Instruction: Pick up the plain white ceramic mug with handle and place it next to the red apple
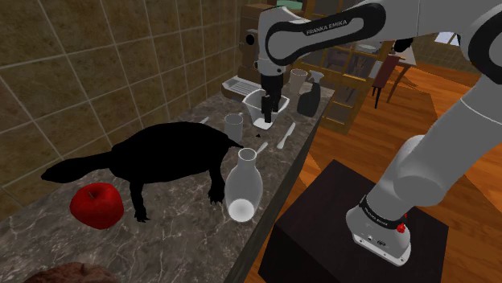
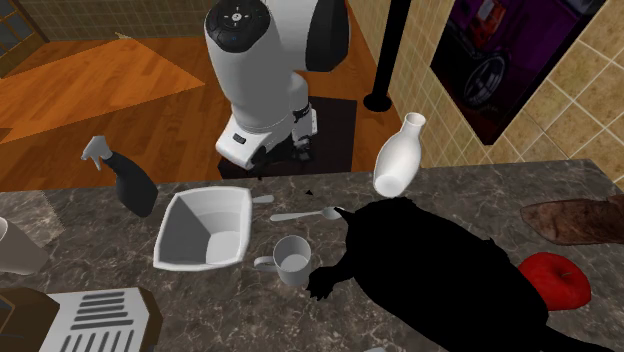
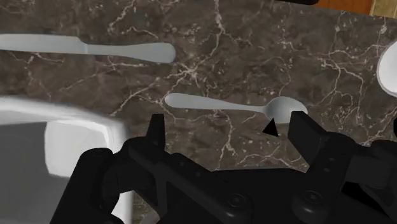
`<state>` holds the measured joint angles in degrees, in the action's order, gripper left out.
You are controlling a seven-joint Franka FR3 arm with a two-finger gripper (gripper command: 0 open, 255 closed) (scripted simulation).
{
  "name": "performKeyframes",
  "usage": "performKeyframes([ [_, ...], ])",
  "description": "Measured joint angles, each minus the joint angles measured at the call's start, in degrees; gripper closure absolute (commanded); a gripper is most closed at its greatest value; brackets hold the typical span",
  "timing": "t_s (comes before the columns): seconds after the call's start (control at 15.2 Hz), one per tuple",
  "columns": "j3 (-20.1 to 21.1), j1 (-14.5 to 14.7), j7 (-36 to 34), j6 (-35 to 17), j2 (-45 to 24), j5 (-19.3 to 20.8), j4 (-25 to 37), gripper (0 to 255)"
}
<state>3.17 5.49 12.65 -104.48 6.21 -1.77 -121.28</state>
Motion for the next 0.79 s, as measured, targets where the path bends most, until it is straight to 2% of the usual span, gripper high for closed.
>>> performKeyframes([
  [0.59,3.0,3.4,1.0,-3.0,-18.7,5.7,16.8,0],
  [0.79,3.6,4.9,1.4,-2.5,-24.8,7.8,23.6,0],
])
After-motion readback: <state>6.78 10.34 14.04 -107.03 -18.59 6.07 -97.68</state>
